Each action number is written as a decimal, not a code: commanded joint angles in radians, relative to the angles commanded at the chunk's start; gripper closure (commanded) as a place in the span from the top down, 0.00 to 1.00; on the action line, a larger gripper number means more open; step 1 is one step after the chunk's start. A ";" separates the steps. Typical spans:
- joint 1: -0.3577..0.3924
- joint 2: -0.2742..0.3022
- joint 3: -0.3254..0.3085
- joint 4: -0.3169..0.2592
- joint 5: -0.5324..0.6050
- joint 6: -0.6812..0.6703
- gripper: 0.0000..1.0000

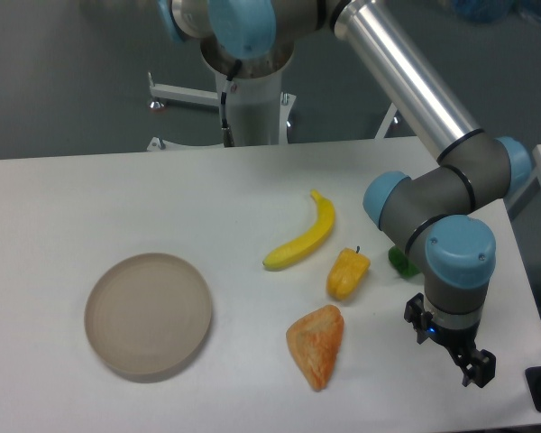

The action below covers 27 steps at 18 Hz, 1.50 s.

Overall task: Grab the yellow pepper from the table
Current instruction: 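Move the open gripper over the small yellow pepper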

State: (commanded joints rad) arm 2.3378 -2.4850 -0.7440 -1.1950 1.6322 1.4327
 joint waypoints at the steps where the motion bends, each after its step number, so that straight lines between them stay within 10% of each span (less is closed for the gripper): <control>1: -0.002 0.002 -0.003 0.000 0.000 0.006 1.00; 12: -0.003 0.046 -0.034 -0.008 0.017 -0.046 1.00; 27: 0.000 0.331 -0.466 -0.064 -0.034 -0.246 1.00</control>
State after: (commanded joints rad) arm 2.3378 -2.1539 -1.2099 -1.2594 1.5985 1.1862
